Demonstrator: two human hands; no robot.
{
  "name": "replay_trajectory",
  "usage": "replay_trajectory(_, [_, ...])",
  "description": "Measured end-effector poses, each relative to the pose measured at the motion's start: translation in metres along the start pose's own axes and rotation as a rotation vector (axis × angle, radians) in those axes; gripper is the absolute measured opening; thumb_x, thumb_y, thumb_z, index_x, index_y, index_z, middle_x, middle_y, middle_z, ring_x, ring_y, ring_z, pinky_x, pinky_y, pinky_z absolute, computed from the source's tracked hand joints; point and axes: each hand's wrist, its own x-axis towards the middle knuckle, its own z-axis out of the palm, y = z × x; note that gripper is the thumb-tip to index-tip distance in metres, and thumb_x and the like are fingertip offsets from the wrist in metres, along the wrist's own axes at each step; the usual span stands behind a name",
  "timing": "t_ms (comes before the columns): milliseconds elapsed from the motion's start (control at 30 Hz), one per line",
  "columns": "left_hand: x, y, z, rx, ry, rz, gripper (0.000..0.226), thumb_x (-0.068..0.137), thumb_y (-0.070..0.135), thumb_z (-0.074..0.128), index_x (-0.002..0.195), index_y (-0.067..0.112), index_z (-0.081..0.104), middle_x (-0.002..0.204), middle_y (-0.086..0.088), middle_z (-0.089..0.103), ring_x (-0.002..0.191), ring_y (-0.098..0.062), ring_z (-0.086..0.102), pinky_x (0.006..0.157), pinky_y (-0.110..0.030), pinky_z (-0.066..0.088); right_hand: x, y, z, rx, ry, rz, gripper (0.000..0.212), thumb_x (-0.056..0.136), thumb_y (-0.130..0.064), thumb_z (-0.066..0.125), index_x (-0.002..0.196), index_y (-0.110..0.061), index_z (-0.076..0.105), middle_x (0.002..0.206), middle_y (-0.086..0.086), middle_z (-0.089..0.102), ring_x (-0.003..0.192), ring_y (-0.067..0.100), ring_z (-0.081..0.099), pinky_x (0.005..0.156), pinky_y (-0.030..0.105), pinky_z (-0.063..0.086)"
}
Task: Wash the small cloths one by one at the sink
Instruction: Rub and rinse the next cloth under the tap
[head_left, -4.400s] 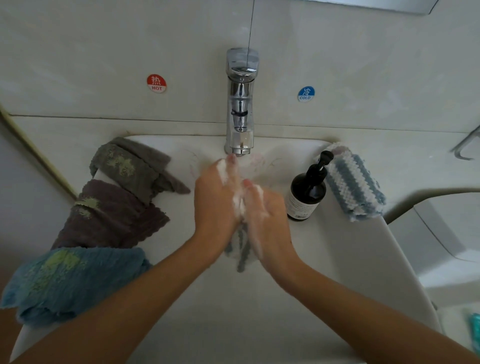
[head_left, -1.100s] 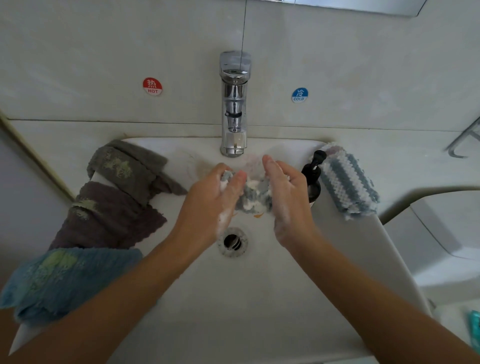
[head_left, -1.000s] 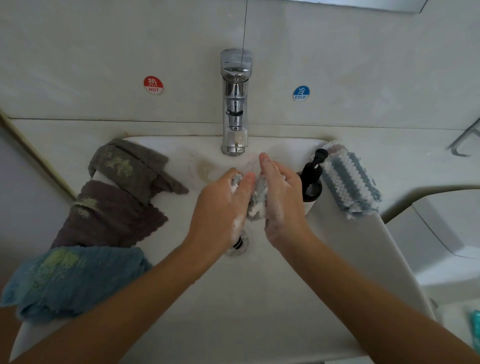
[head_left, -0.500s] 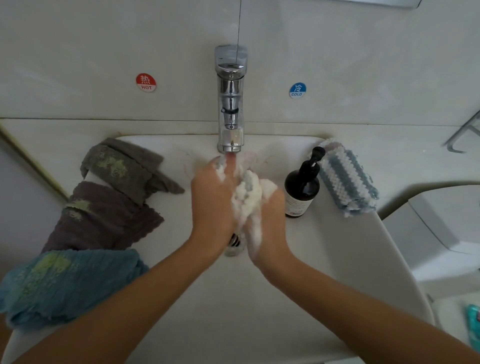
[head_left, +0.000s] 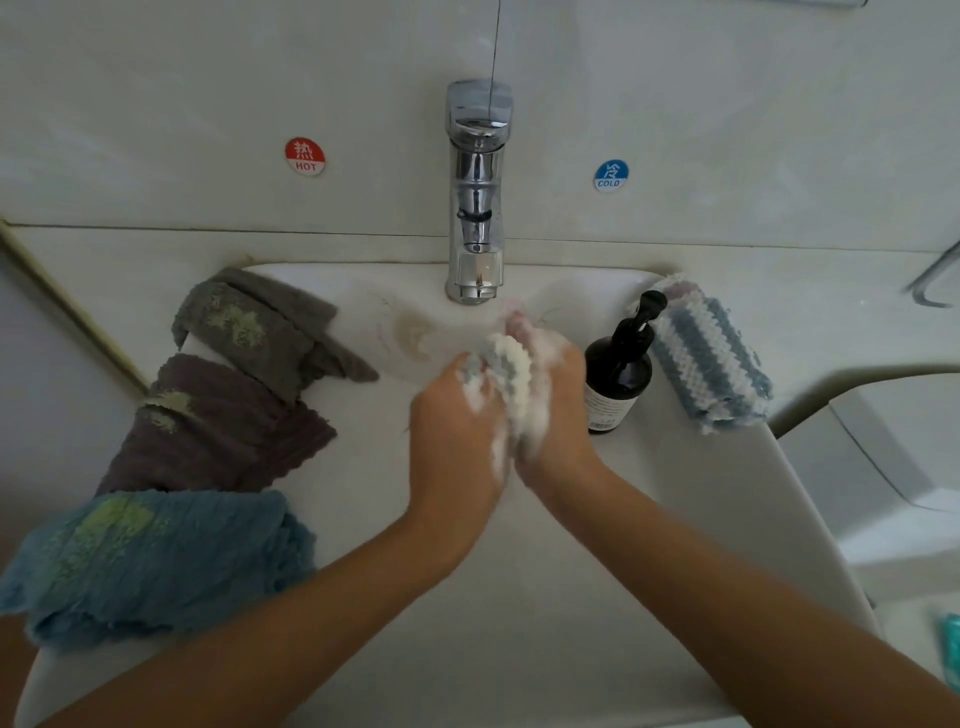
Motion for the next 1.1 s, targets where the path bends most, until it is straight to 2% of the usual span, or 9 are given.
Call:
replay_trajectory(100, [0.0,0.002,0.009,-0.057,-0.018,-0.052,0.034,0.095,0.008,0.046,0.066,0.025,0.051,0.066,0.004,0.058,0.062,-0.011,0.059,0.056,-0.02,0.048,0.002,-0.003,-0.007,-0.03,0.026,-0.014,0.044,0.098,-0.021,0.052,0.055,-0.032,0.053,0.053,-0.01,0.046,0.055,0.013,0.045,0.062,0.036,0.04])
replay_trajectory(233, [0.026,-0.007,-0.01,0.099,-0.019,0.104,0.018,0.096,0.003,0.048,0.085,0.007,0.062,0.083,0.005,0.057,0.072,-0.01,0.05,0.061,-0.011,0.036,0.005,-0.011,-0.005,-0.1,-0.029,-0.002,0.045,0.088,-0.039,0.062,0.045,-0.026,0.053,0.052,-0.003,0.052,0.058,0.024,0.055,0.058,0.038,0.046])
replay_trajectory(300, [0.038,-0.011,-0.023,0.086,0.016,0.099,0.019,0.098,0.013,0.049,0.086,0.006,0.061,0.075,0.0,0.055,0.066,-0.004,0.049,0.061,-0.013,0.038,0.004,-0.017,-0.006,-0.081,-0.026,0.004,0.046,0.084,-0.033,0.071,0.047,-0.024,0.047,0.054,0.001,0.051,0.056,0.019,0.054,0.052,0.028,0.042])
replay_trajectory(400, [0.048,-0.013,-0.029,0.045,0.067,0.038,0.036,0.097,0.018,0.055,0.062,0.01,0.048,0.058,-0.002,0.047,0.051,-0.003,0.04,0.053,-0.017,0.035,-0.001,-0.022,-0.012,0.05,-0.113,0.025,0.042,0.089,-0.007,0.068,0.058,-0.014,0.041,0.054,-0.007,0.061,0.056,0.001,0.064,0.047,0.016,0.045])
replay_trajectory(500, [0.048,-0.009,-0.027,-0.012,0.075,-0.002,0.044,0.095,0.017,0.059,0.055,0.014,0.04,0.054,0.001,0.042,0.049,-0.003,0.036,0.052,-0.019,0.033,-0.002,-0.019,-0.017,0.041,-0.156,-0.026,0.043,0.083,-0.005,0.073,0.058,-0.015,0.04,0.052,-0.01,0.055,0.051,0.002,0.06,0.045,0.015,0.044])
replay_trajectory(667, [0.044,-0.007,-0.03,-0.03,0.084,-0.006,0.044,0.096,0.022,0.058,0.057,0.014,0.038,0.055,-0.001,0.04,0.048,-0.003,0.034,0.049,-0.018,0.031,0.003,-0.016,-0.02,-0.225,-0.122,-0.133,0.037,0.075,0.002,0.071,0.061,-0.02,0.044,0.055,-0.008,0.049,0.053,0.01,0.047,0.05,0.026,0.04])
replay_trajectory(800, [0.028,-0.003,-0.027,-0.024,0.041,0.018,0.035,0.092,0.03,0.061,0.062,0.015,0.049,0.055,0.006,0.052,0.049,-0.003,0.049,0.05,-0.017,0.041,-0.002,-0.008,-0.012,-0.33,-0.101,-0.111,0.024,0.074,0.008,0.064,0.067,-0.007,0.046,0.062,0.017,0.054,0.057,0.037,0.052,0.052,0.047,0.05])
replay_trajectory(933, [0.013,-0.002,-0.019,-0.022,0.059,0.072,0.027,0.093,0.031,0.059,0.073,0.014,0.055,0.064,0.002,0.06,0.06,-0.01,0.059,0.055,-0.022,0.048,-0.005,-0.003,-0.008,-0.242,-0.023,-0.101,0.031,0.078,-0.001,0.058,0.062,-0.019,0.04,0.052,-0.012,0.043,0.053,0.011,0.042,0.048,0.032,0.038])
replay_trajectory(1100, [-0.006,0.0,-0.001,-0.021,0.095,0.166,0.024,0.089,0.04,0.048,0.073,0.022,0.052,0.062,0.007,0.057,0.061,-0.008,0.059,0.052,-0.017,0.047,-0.003,-0.009,-0.004,-0.076,0.069,-0.049,0.039,0.092,-0.022,0.058,0.056,-0.025,0.045,0.051,-0.01,0.049,0.053,0.012,0.051,0.054,0.033,0.043])
